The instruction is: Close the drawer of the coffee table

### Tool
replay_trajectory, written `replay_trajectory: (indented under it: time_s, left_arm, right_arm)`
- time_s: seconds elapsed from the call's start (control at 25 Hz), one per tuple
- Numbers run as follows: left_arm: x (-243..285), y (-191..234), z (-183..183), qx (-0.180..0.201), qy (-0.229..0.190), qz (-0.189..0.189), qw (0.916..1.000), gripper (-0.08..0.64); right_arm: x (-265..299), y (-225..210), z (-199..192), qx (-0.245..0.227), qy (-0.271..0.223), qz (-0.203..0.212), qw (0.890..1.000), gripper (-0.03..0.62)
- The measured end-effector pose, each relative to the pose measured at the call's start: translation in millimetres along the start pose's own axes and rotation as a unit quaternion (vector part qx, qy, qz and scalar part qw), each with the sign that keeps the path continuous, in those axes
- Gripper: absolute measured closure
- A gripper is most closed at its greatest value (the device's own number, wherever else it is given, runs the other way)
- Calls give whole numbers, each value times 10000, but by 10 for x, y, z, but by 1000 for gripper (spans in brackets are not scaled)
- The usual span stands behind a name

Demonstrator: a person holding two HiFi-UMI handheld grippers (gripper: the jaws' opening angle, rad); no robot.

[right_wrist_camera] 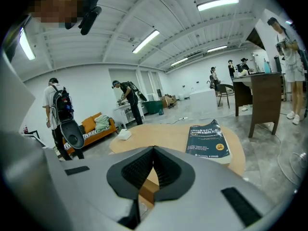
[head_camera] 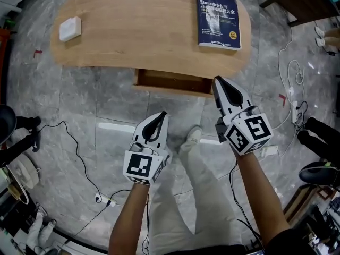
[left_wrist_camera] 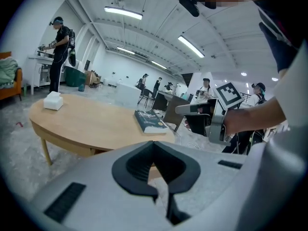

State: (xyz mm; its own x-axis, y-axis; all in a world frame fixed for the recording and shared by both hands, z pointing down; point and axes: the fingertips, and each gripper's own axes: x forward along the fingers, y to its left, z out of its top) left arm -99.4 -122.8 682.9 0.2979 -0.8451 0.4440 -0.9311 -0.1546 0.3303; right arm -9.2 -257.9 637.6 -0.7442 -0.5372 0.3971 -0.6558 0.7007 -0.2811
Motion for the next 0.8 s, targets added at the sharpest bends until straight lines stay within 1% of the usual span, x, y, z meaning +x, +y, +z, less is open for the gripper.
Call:
replay_trajectory:
  time_s: [0.16, 0.32, 0.68, 0.8]
  left_arm:
    - [33, 54, -179, 133, 157, 117, 9997, 557]
    - [82, 67, -339, 302, 244, 131, 9992, 557]
    - [136, 88, -617, 169, 372, 137, 9991, 557]
    - [179, 130, -717, 178, 459, 124, 9987, 557]
  right_arm:
    - [1, -3, -123, 5, 70, 39, 10000, 581]
    - [13, 12, -270, -10, 168, 68, 9998, 581]
    - [31, 72, -433, 32, 292, 134, 9995, 581]
    - [50, 82, -484, 42, 316, 156, 9994, 581]
